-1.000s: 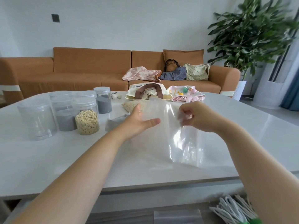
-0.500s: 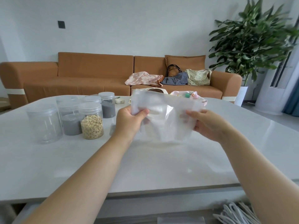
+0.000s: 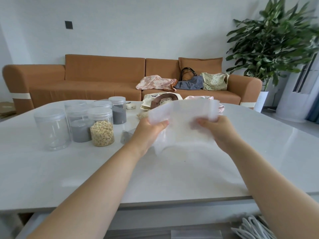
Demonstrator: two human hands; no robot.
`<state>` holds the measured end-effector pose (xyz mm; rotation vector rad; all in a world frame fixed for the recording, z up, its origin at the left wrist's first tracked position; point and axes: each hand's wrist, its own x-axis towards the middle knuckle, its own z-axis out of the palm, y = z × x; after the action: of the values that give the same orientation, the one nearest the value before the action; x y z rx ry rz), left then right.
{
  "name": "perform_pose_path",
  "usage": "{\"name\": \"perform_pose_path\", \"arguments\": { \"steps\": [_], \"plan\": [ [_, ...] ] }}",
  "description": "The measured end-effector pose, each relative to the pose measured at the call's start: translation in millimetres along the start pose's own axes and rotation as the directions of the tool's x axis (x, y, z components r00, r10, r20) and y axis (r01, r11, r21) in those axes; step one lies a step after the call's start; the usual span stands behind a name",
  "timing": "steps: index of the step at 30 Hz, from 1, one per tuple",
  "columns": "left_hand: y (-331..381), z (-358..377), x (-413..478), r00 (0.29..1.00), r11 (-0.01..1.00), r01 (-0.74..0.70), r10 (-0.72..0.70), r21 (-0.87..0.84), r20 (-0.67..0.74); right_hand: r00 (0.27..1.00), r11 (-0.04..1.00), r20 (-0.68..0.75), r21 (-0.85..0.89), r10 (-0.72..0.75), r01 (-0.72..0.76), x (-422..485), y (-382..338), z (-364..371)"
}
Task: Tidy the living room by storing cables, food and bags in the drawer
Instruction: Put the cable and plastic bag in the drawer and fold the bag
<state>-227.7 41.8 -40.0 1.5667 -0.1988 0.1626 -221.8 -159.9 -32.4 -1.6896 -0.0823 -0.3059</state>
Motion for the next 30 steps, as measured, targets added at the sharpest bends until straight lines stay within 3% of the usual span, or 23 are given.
{"name": "perform_pose_path", "arguments": {
  "steps": [2, 4, 7, 10, 14, 18, 24, 28, 30],
  "plan": [
    [-1, 3, 0, 0.998, 0.986, 0.016, -0.004, 0.168, -0.069, 0.992, 0.986, 0.061, -0.135, 0.111, -0.102, -4, 5, 9],
    [-3, 8, -3, 0.990, 0.949, 0.022, 0.023, 0.314, -0.137, 0.991, 0.951, 0.031, -0.288, 0.128, -0.114, -9, 13, 19],
    [-2, 13, -10, 0.992, 0.960, 0.008, 0.027, 0.279, -0.123, 0.997, 0.929, -0.070, -0.370, -0.015, -0.012, -11, 5, 26],
    [4, 15, -25, 0.992, 0.964, 0.062, -0.031, 0.260, -0.124, 0.996, 0.916, -0.081, -0.401, -0.046, 0.009, -13, -14, 23],
    [11, 17, -55, 0.990, 0.984, 0.136, -0.140, 0.115, 0.029, 0.998, 0.886, -0.027, -0.463, -0.051, 0.033, -39, -28, 18],
    [18, 23, -93, 0.975, 0.991, 0.115, -0.127, 0.074, 0.183, 0.996, 0.865, -0.001, -0.496, -0.090, 0.078, -76, -30, 13],
    [14, 24, -145, 0.950, 0.993, 0.095, -0.113, 0.074, 0.291, 0.954, 0.863, 0.196, -0.415, -0.225, 0.288, -133, -37, -7],
    [-3, 17, -173, 0.884, 0.940, -0.020, -0.142, 0.340, 0.445, 0.912, 0.841, 0.307, -0.383, -0.273, 0.381, -159, -20, -29],
    [-21, 11, -177, 0.815, 0.887, -0.068, -0.214, 0.456, 0.538, 0.852, 0.719, 0.333, -0.460, -0.404, 0.521, -168, -5, -36]
  ]
}}
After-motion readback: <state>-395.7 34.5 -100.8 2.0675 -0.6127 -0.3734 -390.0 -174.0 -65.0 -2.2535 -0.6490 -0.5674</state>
